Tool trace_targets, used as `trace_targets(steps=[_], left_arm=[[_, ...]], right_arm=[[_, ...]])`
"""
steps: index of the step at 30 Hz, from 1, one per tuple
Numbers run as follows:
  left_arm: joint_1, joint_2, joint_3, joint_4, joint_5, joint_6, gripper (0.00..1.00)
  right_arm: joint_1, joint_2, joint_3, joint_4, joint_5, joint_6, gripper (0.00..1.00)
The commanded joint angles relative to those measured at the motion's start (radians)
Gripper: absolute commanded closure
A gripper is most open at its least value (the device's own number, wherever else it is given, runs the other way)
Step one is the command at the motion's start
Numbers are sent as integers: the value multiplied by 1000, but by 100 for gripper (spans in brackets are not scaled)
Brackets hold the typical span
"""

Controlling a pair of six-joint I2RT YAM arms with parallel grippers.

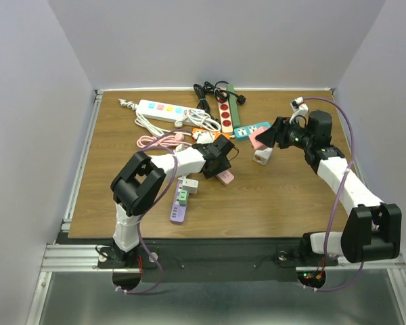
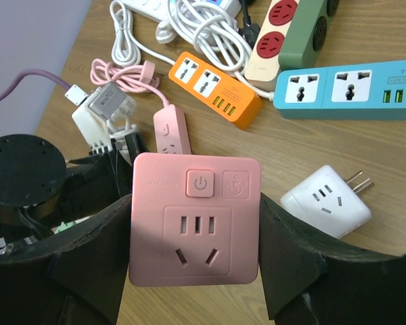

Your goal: Insert the plug

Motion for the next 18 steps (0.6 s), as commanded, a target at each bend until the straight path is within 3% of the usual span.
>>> trace_targets(steps=[1, 11, 18], left_arm=[[-56, -26, -108, -164, 51, 202, 100], [-209, -170, -288, -180, 61, 343, 100], [-442, -213, -316, -190, 29, 374, 100]], right_arm=[[-2, -42, -9, 48, -29, -1, 100], [-2, -59, -64, 44, -29, -1, 100], [1, -70, -92, 42, -38, -4, 100]])
